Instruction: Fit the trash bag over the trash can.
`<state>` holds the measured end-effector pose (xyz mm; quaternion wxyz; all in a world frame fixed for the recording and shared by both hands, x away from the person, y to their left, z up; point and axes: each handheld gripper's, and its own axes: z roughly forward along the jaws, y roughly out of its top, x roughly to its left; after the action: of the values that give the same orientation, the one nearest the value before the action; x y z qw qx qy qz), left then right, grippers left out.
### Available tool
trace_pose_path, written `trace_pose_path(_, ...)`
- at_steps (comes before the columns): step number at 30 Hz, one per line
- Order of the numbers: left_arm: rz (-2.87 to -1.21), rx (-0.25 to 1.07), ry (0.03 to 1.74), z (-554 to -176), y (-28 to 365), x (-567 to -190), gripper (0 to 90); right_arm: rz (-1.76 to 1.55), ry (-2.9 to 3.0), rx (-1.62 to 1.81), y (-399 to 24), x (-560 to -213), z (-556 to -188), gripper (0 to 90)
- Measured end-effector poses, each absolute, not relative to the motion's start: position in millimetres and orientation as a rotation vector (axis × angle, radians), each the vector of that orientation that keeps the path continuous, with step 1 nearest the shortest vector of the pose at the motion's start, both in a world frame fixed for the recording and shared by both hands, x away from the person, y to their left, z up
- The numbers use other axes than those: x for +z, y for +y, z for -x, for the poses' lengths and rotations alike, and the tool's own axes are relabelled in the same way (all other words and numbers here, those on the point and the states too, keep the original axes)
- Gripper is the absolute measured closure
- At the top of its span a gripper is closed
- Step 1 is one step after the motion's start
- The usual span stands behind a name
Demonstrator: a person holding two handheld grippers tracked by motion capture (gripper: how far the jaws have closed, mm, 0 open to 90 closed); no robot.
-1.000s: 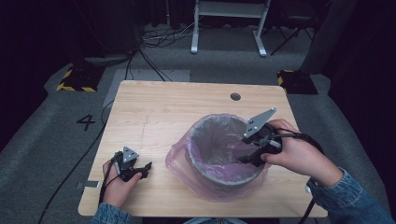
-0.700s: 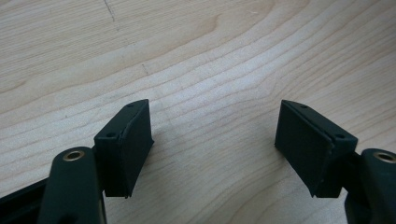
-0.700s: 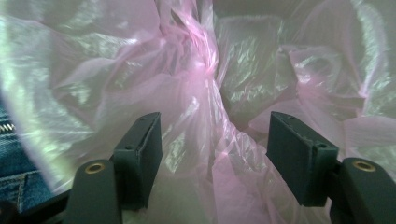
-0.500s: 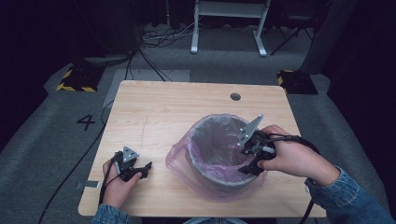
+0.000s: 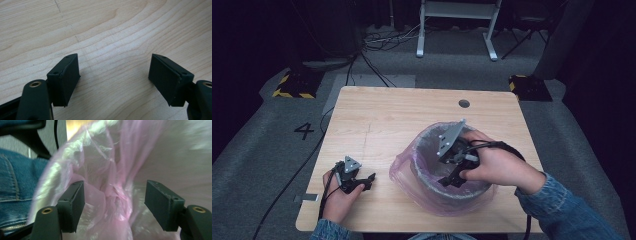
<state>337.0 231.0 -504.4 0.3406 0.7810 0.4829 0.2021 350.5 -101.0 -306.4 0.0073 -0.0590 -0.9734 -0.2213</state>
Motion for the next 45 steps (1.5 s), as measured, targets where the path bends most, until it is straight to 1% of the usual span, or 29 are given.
trace_pose_path(4,-2.03,0.526,1.257,-337,231,-505,24.4,0.176,-3.04,-0.576,-84,-328,-353,31.7)
trace_pose_path(11,-2.032,0.526,1.257,-337,231,-504,24.4,0.206,-3.059,-0.465,-73,-347,-361,30.7)
trace_pose_path(13,-2.033,0.526,1.256,-337,231,-504,24.4,0.196,-3.066,-0.474,-75,-346,-360,30.9)
trace_pose_path(16,-2.033,0.526,1.256,-337,231,-504,24.4,0.22,-3.048,-0.595,-83,-331,-358,31.2)
trace_pose_path(21,-2.033,0.526,1.256,-337,231,-504,24.4,0.277,-3.053,-0.793,-110,-304,-360,31.1)
trace_pose_path(27,-2.031,0.525,1.257,-337,231,-504,24.3,0.474,-3.052,-1.031,-156,-283,-364,29.0)
trace_pose_path(36,-2.03,0.527,1.258,-338,230,-505,23.8,0.744,-3.095,-1.199,-213,-268,-363,28.8)
trace_pose_path(45,-2.038,0.514,1.242,-339,232,-505,22.9,0.951,-3.064,-1.282,-261,-270,-359,28.5)
